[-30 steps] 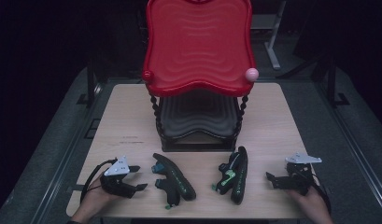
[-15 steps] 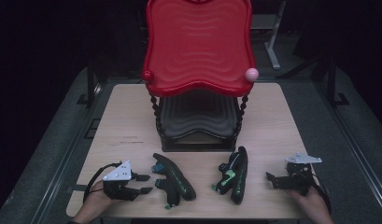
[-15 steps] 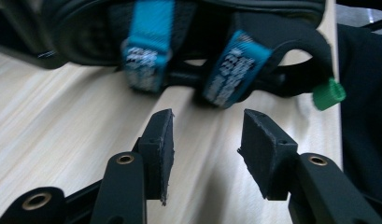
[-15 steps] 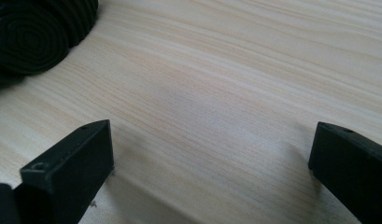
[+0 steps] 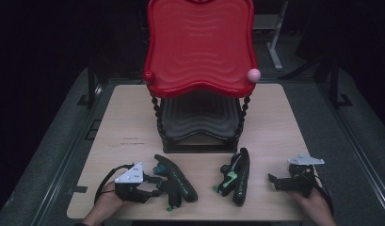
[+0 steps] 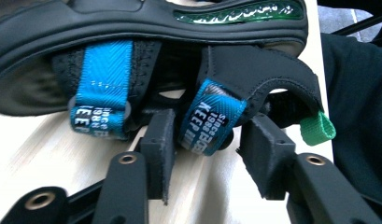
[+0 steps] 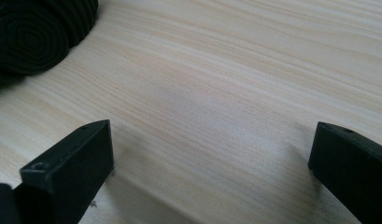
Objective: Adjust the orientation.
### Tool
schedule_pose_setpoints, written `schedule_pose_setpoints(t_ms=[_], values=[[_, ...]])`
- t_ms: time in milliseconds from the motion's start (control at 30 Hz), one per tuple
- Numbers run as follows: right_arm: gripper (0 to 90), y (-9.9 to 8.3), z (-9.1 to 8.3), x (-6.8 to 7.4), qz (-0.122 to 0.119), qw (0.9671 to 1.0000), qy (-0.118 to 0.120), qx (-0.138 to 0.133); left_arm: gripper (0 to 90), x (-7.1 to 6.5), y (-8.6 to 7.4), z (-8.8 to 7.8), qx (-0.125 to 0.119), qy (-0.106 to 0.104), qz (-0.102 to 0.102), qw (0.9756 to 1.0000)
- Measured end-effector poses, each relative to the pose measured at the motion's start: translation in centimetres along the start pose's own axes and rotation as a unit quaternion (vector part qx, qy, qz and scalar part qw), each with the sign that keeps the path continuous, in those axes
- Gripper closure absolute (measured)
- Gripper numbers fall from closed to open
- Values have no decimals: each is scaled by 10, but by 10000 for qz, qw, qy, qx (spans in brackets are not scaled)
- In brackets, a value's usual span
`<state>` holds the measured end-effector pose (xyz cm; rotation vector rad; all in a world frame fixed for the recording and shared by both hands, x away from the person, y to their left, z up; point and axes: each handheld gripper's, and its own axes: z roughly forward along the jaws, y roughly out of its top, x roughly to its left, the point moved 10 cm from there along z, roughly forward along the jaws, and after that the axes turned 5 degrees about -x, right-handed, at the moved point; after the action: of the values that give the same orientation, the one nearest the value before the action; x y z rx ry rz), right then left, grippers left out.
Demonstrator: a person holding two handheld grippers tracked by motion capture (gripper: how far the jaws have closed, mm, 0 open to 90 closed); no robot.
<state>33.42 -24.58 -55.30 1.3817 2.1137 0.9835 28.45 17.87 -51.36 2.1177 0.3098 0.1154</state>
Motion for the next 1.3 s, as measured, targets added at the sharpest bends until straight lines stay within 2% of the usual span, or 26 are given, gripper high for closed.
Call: schedule_pose_setpoints(t_ms=[167, 300, 500, 800, 933, 1133, 1300], values=[[0, 0, 0, 0, 1, 10000, 0, 0, 661, 1, 4, -1, -42, 36, 143, 9999], [0, 0, 0, 0, 1, 10000, 1, -1, 679, 1, 9, -3, -148, 63, 171, 9997], [0, 0, 0, 0, 0, 10000, 5, 0, 688, 1, 17, -16, -433, 57, 37, 9990], [0, 0, 0, 0, -3, 10000, 7, 0, 692, 2, 20, -35, -638, 135, -114, 9978], [0, 0, 0, 0, -4, 10000, 8, 1, 693, 2, 23, -42, -698, 110, -257, 9972], [0, 0, 0, 0, -4, 10000, 8, 0, 692, 0, 25, -38, -693, 7, -303, 9971], [0, 0, 0, 0, -4, 10000, 8, 2, 691, 3, 33, -27, -802, -87, -339, 9962]])
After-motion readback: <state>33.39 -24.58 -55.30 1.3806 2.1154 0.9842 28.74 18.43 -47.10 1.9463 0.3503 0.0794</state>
